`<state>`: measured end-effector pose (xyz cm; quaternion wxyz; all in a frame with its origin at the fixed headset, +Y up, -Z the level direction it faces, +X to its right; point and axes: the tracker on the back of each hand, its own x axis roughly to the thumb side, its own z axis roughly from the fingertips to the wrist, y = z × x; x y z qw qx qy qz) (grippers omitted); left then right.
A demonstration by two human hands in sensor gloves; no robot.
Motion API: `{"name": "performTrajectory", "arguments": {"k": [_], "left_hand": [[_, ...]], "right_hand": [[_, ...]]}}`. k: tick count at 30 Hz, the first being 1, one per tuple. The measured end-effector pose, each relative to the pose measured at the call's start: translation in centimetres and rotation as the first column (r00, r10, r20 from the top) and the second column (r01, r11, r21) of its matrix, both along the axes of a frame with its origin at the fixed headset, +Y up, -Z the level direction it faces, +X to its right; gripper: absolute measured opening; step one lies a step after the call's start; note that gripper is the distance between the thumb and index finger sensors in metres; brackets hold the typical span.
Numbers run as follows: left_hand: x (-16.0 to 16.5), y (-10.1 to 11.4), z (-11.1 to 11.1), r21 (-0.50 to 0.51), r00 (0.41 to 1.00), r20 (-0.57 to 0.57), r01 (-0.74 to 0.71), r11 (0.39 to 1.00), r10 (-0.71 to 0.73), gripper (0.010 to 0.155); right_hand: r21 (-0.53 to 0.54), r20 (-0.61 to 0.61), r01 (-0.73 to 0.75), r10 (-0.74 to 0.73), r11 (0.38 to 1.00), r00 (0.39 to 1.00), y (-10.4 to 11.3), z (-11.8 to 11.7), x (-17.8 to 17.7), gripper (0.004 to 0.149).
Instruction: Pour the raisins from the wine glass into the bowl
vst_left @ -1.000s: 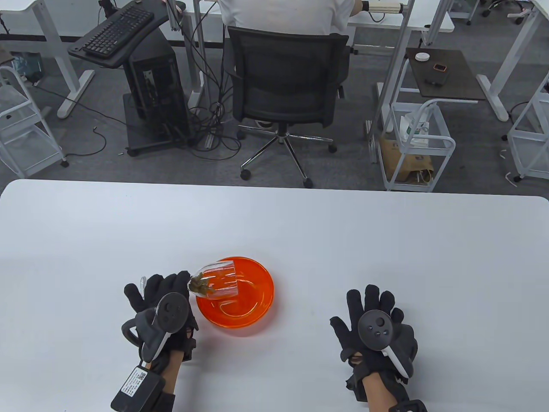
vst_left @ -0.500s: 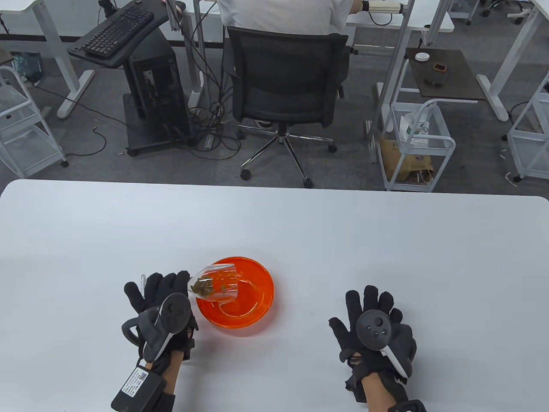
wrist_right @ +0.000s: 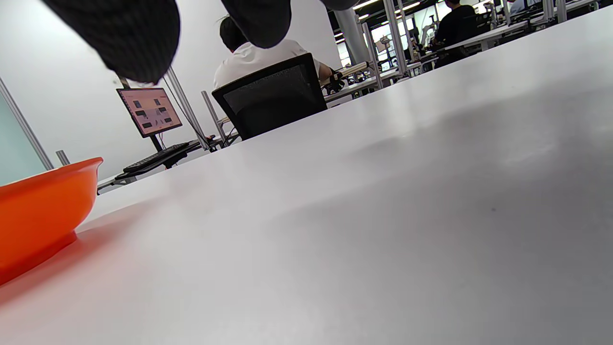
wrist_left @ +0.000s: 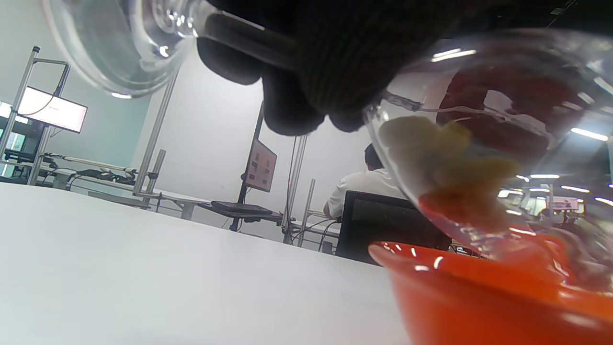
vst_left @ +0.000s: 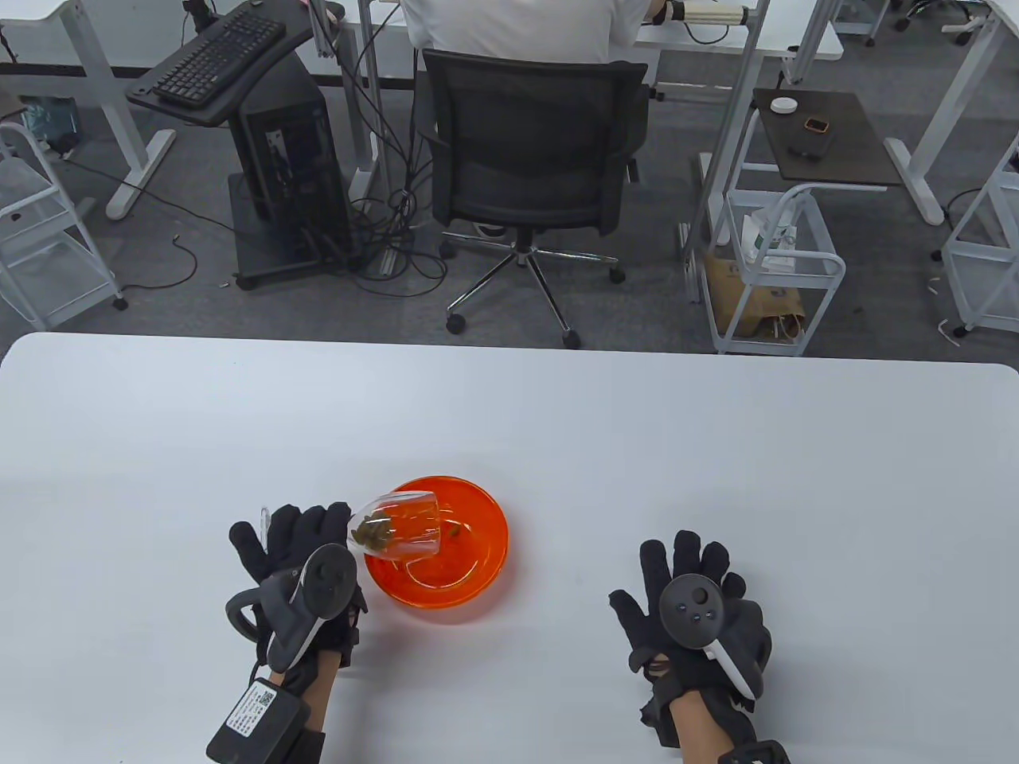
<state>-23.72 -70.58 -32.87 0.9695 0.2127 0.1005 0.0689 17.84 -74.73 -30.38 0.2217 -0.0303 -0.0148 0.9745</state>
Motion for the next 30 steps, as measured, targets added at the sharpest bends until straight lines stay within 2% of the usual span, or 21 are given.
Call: {"name": "performTrajectory", "arguments": {"k": [30], "left_hand": [[1.1, 0.6, 0.4, 0.033, 0.992, 0.010, 0.122, 0.992, -0.122, 0.047]], "right_hand": [[-0.022, -0.012, -0.015, 0.015, 1.000, 1.000, -0.1, 0.0, -0.4, 0.074]]}}
